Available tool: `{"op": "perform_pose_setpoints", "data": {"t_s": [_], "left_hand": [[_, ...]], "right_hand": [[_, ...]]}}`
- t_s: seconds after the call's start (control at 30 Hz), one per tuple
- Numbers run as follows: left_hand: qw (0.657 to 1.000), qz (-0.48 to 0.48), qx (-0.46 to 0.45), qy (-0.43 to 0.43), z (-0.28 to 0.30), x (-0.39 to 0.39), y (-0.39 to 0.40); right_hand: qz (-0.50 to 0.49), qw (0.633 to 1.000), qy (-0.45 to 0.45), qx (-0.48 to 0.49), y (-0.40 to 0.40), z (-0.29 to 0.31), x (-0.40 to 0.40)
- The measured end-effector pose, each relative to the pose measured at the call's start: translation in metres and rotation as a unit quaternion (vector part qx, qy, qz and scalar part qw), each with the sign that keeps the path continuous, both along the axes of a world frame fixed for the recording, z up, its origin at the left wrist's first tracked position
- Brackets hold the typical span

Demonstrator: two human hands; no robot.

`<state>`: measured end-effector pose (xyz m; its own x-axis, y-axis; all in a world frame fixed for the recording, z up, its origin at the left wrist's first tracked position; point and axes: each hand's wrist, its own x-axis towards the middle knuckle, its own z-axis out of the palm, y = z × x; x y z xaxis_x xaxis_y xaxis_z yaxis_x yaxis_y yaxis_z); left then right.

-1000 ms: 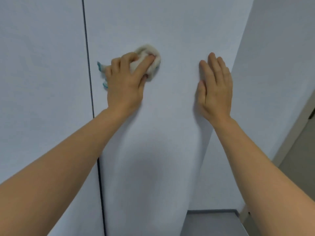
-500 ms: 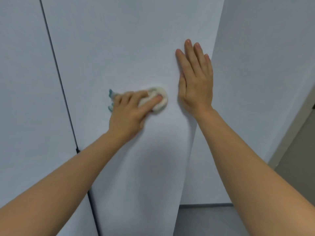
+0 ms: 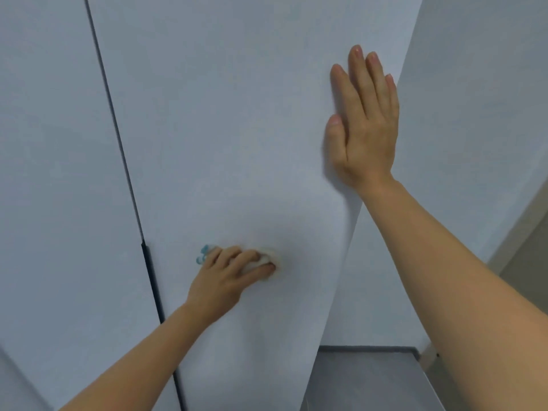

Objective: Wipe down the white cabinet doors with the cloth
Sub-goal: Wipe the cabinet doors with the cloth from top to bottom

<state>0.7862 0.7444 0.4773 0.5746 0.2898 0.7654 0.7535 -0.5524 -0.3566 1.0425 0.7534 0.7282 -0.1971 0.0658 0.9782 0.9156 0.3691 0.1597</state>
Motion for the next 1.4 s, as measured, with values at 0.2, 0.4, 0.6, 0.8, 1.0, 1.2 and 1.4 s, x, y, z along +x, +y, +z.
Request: {"op": "perform_pose_setpoints", "data": {"t_s": [0.2,0.4,0.6,0.8,1.0,1.2,1.4], "left_hand": [[0.989,0.042,0.04,-0.133,0.06,-0.041,0.002],[0.941,0.045,0.064,-0.329,0.118,-0.079,0.014],[0.964,0.059,0.046,-0.257,0.018,-0.062,0.013],[0.997,0.029,-0.001,-0.067,-0.009,-0.073,0.004],[0.886,0.001,0.03,-0.463,0.107,-0.086,0.008],[0.901,0.024,0.015,-0.432,0.107,-0.018,0.004],[0.963,0.023,0.007,-0.269,0.06,0.004,-0.008]], "right_hand": [[-0.01,0.998,0.061,-0.023,-0.009,-0.004,-0.023],[-0.002,0.997,0.036,-0.067,-0.019,-0.056,-0.07],[-0.016,0.995,-0.056,-0.075,-0.007,-0.129,-0.096],[-0.006,0.996,-0.055,-0.076,-0.004,-0.128,-0.094],[0.143,0.981,-0.048,-0.121,-0.053,-0.153,-0.122],[0.251,0.926,0.103,-0.261,-0.063,-0.157,-0.134],[0.236,0.896,0.176,-0.331,-0.061,-0.164,-0.124]]}}
